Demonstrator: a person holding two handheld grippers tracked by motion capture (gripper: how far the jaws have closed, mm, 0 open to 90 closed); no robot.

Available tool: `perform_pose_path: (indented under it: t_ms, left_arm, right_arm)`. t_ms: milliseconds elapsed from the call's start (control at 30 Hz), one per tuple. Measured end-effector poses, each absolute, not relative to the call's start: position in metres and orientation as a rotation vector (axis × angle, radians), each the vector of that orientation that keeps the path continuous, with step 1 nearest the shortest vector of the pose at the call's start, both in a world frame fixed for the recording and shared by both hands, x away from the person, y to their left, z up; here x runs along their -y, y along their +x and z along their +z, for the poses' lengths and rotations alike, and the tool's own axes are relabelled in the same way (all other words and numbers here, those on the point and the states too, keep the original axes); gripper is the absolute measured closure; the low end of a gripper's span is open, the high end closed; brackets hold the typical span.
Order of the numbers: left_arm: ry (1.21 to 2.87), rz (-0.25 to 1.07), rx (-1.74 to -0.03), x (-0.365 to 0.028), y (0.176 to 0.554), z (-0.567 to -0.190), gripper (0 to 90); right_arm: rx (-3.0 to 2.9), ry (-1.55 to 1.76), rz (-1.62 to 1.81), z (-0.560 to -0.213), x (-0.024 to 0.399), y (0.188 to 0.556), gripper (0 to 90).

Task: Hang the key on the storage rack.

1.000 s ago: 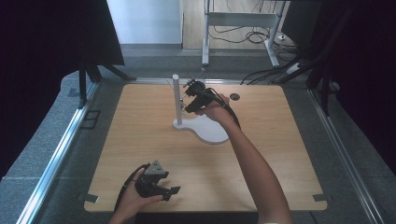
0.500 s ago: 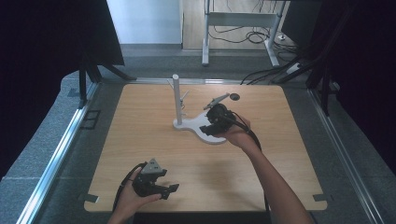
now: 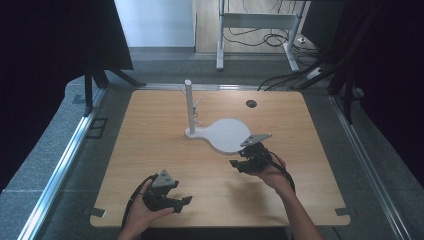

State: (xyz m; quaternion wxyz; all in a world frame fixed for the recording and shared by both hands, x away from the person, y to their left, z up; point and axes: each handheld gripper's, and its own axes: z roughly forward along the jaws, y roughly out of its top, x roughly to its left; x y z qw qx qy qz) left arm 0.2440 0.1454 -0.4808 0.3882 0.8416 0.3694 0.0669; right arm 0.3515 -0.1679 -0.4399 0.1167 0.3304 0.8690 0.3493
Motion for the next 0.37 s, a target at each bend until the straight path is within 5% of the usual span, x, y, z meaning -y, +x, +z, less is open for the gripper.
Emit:
perform_pose_path:
  t_ms: [367]
  left_arm:
    - [2.133, 0.181, -0.935, -0.145, 0.244, -0.482, 25.2]
  right_arm:
    - [-2.444, 1.043, 1.085, -0.447, 0.190, 0.336, 42.9]
